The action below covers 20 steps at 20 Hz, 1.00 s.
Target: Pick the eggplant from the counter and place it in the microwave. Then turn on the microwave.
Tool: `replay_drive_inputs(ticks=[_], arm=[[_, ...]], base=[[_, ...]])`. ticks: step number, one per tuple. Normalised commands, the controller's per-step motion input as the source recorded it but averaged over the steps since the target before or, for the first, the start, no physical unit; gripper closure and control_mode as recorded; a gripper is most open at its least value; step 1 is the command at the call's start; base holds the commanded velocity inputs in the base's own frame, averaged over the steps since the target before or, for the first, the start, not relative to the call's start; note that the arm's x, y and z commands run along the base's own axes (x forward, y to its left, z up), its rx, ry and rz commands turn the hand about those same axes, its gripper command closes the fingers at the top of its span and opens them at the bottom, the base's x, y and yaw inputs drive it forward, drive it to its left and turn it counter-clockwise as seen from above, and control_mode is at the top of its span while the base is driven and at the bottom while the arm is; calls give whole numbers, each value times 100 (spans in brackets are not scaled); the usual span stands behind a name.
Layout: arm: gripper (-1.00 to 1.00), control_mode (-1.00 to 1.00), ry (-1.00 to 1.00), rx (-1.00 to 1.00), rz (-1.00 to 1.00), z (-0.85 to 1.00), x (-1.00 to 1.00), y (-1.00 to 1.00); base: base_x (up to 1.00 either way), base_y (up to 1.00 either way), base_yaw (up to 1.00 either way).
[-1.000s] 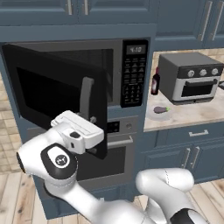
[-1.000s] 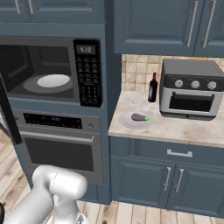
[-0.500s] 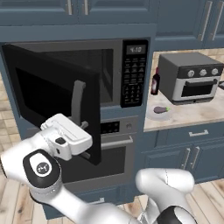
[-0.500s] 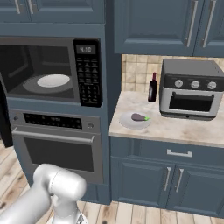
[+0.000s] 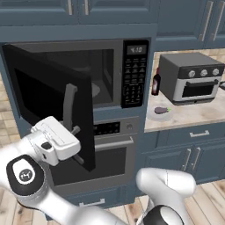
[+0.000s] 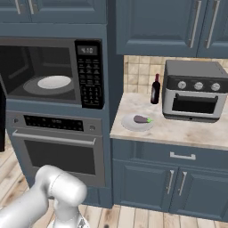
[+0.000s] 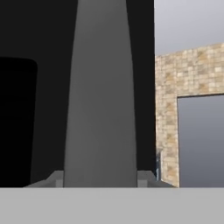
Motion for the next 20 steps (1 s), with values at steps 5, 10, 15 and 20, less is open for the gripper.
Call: replay_drive_inputs(ticks=[5,10,15,20], arm=[[100,-100,0,-2,-2,0,-15,31],[-100,-100,0,-3,-1,-5,-14,35],[-100,-100,0,0,0,-13,-2,24],[-100,-100,0,0,-1,-16,0,17]], base=[[0,0,0],[0,0,0],[0,0,0],[0,0,0]])
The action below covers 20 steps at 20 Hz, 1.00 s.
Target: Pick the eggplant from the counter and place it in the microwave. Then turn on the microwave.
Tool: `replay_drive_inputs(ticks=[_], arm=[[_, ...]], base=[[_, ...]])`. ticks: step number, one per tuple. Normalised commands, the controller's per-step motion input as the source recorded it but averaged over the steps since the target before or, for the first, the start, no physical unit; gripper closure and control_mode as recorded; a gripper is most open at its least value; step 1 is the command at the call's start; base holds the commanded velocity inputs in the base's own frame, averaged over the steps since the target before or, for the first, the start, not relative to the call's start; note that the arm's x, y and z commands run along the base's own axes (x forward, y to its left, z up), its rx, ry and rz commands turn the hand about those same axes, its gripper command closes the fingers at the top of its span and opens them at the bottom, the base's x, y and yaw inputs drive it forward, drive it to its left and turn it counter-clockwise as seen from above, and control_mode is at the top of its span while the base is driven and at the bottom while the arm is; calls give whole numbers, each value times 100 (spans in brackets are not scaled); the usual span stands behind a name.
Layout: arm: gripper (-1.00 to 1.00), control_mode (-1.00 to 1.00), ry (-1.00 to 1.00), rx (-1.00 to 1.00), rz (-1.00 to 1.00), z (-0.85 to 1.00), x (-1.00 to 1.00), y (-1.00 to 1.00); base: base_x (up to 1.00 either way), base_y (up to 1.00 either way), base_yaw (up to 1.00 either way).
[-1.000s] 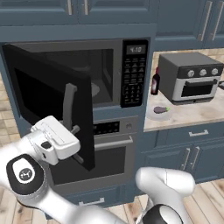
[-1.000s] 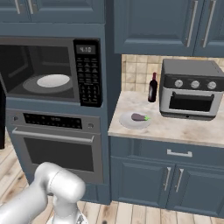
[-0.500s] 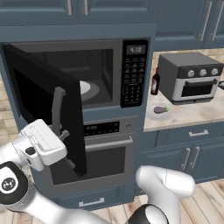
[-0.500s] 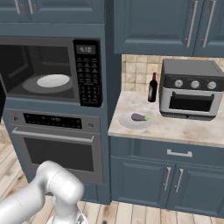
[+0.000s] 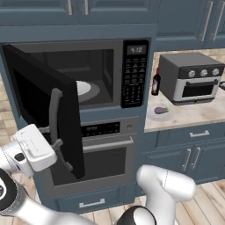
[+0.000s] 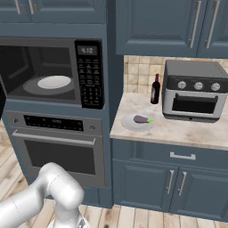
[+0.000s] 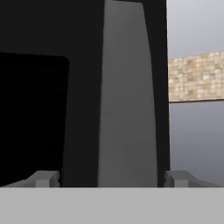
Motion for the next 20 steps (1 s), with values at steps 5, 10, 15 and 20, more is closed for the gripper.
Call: replay_drive_inputs(ticks=[5,10,15,20], arm=[[-100,-100,0,0,-7,-12,-8,9],[-100,-100,-3,0,-2,-12,-25,10],[-100,-100,-6,0,0,-5,-30,13],[-100,-100,-7,0,0,0,-34,1]], base=[[0,0,0],[0,0,0],[0,0,0],[0,0,0]])
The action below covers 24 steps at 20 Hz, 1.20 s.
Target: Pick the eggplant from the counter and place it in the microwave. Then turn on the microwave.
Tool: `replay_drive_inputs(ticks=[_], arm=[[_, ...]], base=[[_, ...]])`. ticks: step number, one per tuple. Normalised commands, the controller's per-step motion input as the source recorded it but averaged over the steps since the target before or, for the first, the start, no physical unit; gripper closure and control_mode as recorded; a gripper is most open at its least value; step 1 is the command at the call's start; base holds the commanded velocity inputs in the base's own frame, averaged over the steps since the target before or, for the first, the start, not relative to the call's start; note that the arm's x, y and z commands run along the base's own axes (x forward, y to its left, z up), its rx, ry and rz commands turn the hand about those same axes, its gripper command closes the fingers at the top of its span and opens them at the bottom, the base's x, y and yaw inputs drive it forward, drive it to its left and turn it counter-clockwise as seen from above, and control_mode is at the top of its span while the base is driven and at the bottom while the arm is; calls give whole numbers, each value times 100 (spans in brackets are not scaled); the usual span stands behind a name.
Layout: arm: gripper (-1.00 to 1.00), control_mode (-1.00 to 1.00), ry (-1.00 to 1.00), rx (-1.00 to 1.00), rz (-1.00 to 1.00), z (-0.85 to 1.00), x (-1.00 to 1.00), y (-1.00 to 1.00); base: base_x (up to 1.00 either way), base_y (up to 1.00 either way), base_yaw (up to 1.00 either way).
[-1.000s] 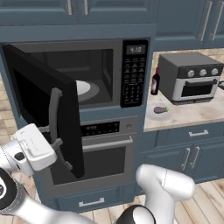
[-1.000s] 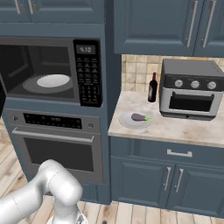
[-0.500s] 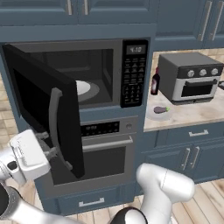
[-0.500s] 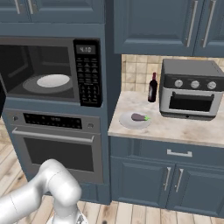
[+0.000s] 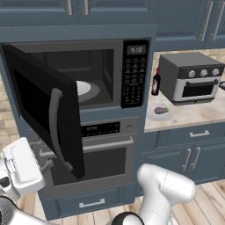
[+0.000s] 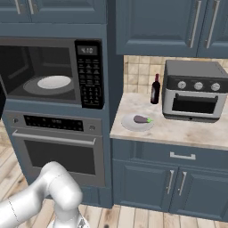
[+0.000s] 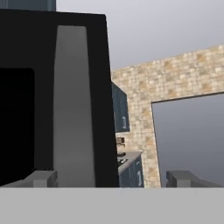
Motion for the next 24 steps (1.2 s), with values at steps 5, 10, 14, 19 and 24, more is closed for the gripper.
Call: replay_drive_inputs(ticks=[5,10,14,19,24], arm=[[-100,-100,-2,0,0,0,-33,0],[-100,-100,-1,0,1,0,-24,-3],[-100,-100,2,0,9,0,-5,-9],[-100,-100,3,0,15,0,-6,-16],[-100,-100,0,0,18,0,-11,-23]], base=[[0,0,0],[0,0,0],[0,0,0],[0,0,0],[0,0,0]])
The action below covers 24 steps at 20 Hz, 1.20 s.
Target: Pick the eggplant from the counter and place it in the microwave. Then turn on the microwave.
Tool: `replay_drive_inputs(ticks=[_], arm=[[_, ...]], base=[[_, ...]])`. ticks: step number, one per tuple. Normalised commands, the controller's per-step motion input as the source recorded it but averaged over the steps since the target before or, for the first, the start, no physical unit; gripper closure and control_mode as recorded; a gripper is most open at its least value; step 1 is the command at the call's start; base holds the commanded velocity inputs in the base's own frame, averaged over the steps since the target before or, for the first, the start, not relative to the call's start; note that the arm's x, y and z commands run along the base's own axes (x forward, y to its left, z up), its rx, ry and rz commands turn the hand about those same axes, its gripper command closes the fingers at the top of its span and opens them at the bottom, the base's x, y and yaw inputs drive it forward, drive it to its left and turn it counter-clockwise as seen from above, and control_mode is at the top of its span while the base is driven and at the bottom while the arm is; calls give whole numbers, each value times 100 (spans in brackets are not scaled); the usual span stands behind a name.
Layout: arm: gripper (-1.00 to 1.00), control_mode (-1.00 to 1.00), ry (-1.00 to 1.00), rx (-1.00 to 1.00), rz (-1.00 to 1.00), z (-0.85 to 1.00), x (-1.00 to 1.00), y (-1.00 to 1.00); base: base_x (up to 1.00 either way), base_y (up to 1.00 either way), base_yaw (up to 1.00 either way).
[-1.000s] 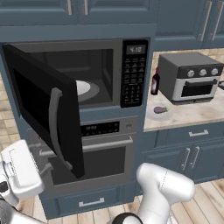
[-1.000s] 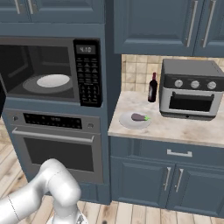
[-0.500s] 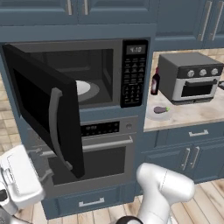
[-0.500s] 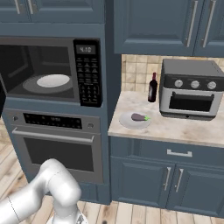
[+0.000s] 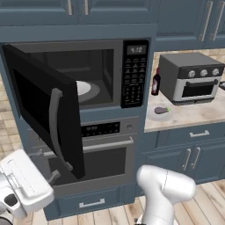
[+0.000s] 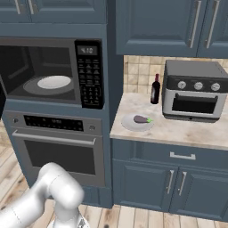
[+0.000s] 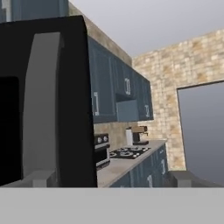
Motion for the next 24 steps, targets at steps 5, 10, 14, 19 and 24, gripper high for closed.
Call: replay_drive_inputs(ticks=[5,10,14,19,24], arm=[[-100,-100,0,0,19,0,-12,-30],[-100,-100,0,0,17,0,-7,-31],[-100,-100,0,0,10,5,-4,-23],[-100,-100,1,0,3,13,0,-20],[-100,-100,2,0,3,18,0,-27]], base=[[0,0,0],[0,0,0],[0,0,0],[0,0,0],[0,0,0]])
